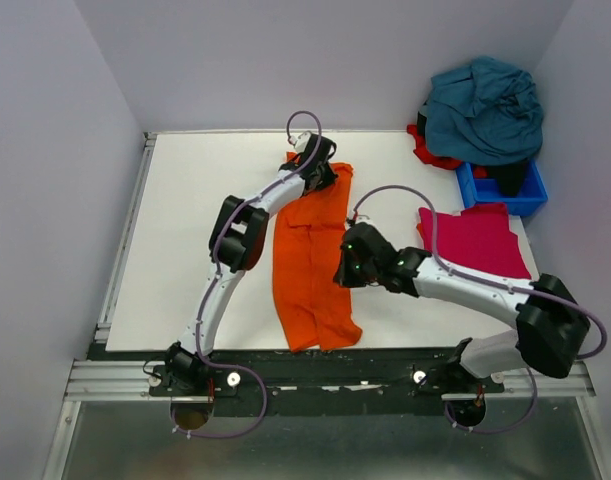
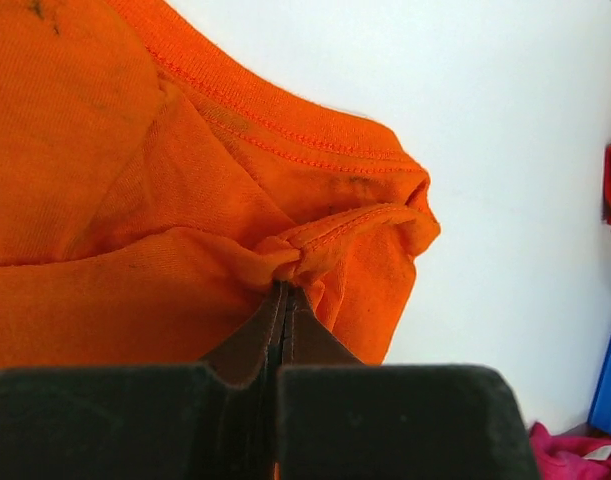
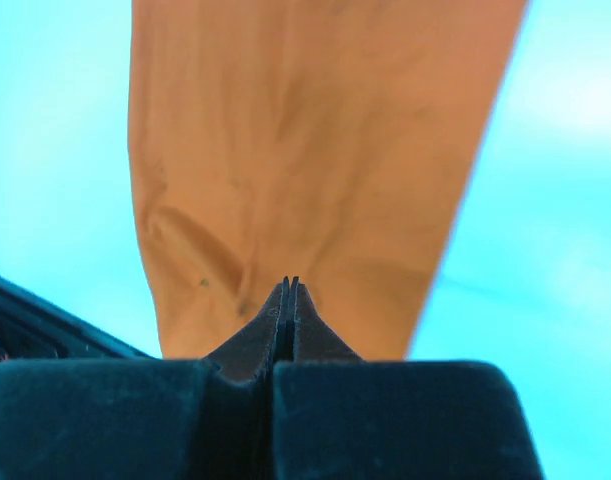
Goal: Fold and stack the t-shirts
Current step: Rotate the tshirt 90 degrees
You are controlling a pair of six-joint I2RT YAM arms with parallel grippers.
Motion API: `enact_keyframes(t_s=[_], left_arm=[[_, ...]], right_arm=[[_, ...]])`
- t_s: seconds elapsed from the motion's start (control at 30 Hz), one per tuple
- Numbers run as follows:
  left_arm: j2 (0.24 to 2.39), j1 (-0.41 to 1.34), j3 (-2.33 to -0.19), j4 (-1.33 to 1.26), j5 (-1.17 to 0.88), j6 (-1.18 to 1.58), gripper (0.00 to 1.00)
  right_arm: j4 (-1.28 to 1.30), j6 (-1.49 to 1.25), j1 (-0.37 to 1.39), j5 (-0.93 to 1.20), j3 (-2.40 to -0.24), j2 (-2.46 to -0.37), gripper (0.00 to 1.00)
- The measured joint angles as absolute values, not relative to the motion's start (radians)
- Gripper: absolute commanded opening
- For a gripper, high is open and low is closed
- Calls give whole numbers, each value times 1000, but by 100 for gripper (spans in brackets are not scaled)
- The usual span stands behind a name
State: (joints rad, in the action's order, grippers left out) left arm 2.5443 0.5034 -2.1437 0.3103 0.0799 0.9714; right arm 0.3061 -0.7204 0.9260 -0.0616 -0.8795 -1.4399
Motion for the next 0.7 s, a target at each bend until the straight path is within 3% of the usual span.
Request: enact_keyframes(t_s=[0.3, 0.7], left_arm=[[2674, 527, -2334, 284, 82, 1044, 0], [2695, 511, -2361, 248, 111, 1018, 3]], right_arm=[[391, -709, 807, -145, -839, -1309, 1], [453, -715, 758, -144, -840, -1391, 16]])
